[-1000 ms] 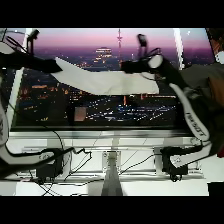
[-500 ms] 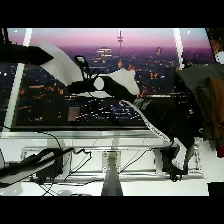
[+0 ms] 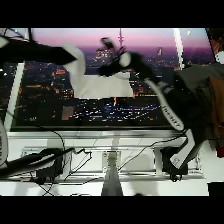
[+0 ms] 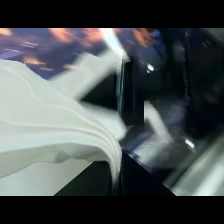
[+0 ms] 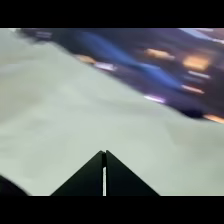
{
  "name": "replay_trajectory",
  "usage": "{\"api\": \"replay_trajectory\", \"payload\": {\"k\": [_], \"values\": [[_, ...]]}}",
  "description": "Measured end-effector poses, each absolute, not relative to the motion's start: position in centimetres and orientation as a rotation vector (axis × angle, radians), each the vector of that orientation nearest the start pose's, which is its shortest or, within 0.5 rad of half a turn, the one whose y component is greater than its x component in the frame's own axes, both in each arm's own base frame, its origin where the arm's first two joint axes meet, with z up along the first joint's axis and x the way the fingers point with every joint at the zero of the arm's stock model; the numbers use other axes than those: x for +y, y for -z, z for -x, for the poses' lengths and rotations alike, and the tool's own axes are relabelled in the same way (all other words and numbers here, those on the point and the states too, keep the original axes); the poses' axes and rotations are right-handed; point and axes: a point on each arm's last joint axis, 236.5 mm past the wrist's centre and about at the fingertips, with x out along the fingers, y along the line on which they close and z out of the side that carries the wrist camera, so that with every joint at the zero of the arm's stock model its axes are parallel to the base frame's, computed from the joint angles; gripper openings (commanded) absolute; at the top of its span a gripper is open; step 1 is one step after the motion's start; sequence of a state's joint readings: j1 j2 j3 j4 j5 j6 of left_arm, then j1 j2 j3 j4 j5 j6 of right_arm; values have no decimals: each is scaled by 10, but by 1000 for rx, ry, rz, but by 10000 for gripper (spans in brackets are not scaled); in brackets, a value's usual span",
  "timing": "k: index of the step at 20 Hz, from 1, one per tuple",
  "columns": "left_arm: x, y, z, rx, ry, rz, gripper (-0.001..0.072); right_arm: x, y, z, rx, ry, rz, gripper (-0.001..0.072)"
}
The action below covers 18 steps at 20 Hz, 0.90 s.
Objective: Fold the clothes and pants, and hang the long-sleeved shirts on hangers.
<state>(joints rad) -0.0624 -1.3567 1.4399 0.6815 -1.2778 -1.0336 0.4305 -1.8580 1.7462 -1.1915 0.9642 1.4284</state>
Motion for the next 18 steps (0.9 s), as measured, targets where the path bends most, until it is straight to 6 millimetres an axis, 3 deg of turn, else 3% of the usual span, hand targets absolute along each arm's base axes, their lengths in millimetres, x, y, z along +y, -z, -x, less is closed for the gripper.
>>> {"api": "replay_trajectory", "payload": {"k": [1,2,3,4,5,7,9,11,13,15,18], "values": [[-229,-144,-403,919,950,254,15,262,15,-496,1125,-565,10,14],[-256,-134,-403,928,983,272,74,215,13,-502,1167,-495,12,13],[-284,-123,-403,936,1010,287,337,172,9,-504,1203,-431,0,13],[-311,-110,-402,943,1028,299,720,134,7,-503,1239,-377,-18,14],[-333,-98,-401,950,1037,309,720,97,6,-497,1284,-330,-37,70],[-364,-71,-400,967,1034,312,720,39,8,-480,1364,-272,-106,493],[-379,-53,-399,983,1026,314,719,6,14,-463,1421,-253,-226,513],[-376,-47,-406,982,1005,324,719,-3,25,-447,1457,-270,-363,567],[-362,-45,-416,989,982,340,717,7,43,-437,1471,-298,-490,581],[-337,-46,-429,994,952,360,716,36,63,-430,1481,-358,-610,581],[-288,-48,-444,1005,899,344,716,105,85,-425,1480,-488,-745,581]]}}
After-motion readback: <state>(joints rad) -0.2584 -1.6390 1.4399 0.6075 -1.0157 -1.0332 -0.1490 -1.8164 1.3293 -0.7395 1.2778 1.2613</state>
